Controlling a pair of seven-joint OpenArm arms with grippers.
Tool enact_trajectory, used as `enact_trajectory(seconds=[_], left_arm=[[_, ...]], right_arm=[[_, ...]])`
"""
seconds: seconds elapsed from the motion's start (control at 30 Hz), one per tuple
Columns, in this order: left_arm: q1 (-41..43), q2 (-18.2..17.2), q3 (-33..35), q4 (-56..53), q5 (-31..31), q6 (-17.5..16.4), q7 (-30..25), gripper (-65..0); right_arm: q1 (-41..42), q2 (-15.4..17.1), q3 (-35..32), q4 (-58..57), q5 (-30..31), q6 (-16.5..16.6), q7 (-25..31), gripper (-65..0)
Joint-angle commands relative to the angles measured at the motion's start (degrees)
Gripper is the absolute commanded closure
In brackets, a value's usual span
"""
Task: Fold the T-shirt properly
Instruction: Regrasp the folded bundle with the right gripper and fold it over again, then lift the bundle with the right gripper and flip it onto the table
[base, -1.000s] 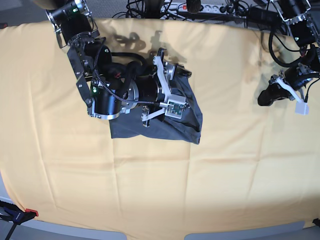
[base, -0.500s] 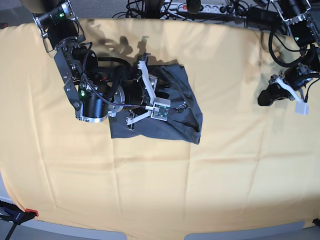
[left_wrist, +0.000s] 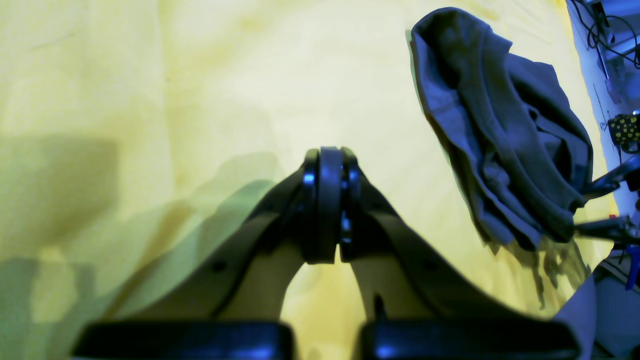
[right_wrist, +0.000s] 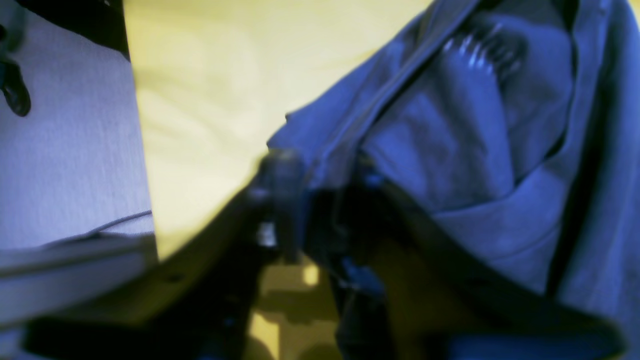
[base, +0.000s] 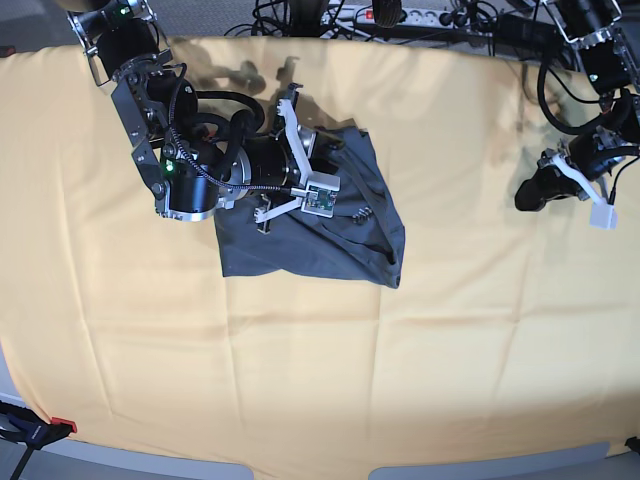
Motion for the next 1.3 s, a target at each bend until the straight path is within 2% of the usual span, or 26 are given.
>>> enact_trajectory(seconds=[0.0,0.03,0.1,0.2,0.3,0.5,0.6,0.77,1.0,1.1,1.13,1.23,1.27], left_arm=[[-0.28,-1.09,-0.31,0.90,-1.62,-0.44,-0.70,0.0],[0.09,-1.09,-0.31,0.90,-1.66,-0.44,-0.72,0.0],[0.90,-1.09,-0.31,0.90,-2.82,-0.46,-0.72,0.0],[2.08,-1.07,-0.31,0.90,-3.26,-2.12,-0.70,0.0],[2.97,-1.07,-0.31,0.90,-3.26,-2.19,-0.74,0.0],[3.93,-1.09,-0.33,0.90,-3.26,-2.38,-0.92,0.0],[3.91,-1.09,-0.31,0.90,-4.11,-2.38,-1.14,0.0],[3.91,-1.09,-0.31,0.90,-4.33,-2.38,-1.16,0.0],[3.91,-1.09,-0.31,0.90,-4.57,-2.36,-1.14,0.0],[3.91,-1.09,-0.31,0.90,-4.52,-2.36,-1.11,0.0],[3.91,-1.09,-0.31,0.90,-4.55,-2.36,-1.11,0.0],[3.91,-1.27,-0.31,0.90,-6.16,-2.36,-1.09,0.0],[3.89,-1.44,-0.33,0.90,-7.43,-2.40,-0.85,0.0]], right_arm=[[1.18,-0.13,0.17,0.81,0.90,0.08,1.97,-4.6],[1.27,-0.26,0.17,0.81,1.07,0.08,2.56,0.0],[1.29,-0.92,0.17,0.83,2.14,0.08,2.78,0.0],[1.25,-2.49,0.15,0.83,7.23,0.08,2.75,0.0],[1.27,-4.61,0.15,0.83,11.61,0.08,2.73,0.0],[1.25,-9.09,0.15,0.81,11.37,0.08,2.73,0.0],[1.18,-10.27,0.15,0.81,8.26,0.08,2.75,0.0],[0.59,-10.62,0.11,0.76,6.88,0.08,2.82,0.0],[0.31,-10.58,-4.02,0.76,6.78,0.08,2.49,0.0],[0.33,-10.62,-6.78,0.76,2.60,0.08,3.89,0.0],[0.33,-10.62,-7.52,0.76,0.57,0.08,4.76,-5.8],[0.61,-10.62,-8.41,0.76,-3.37,0.08,7.65,-34.7],[1.03,-10.62,-8.37,0.76,-3.56,0.08,8.46,-41.9]])
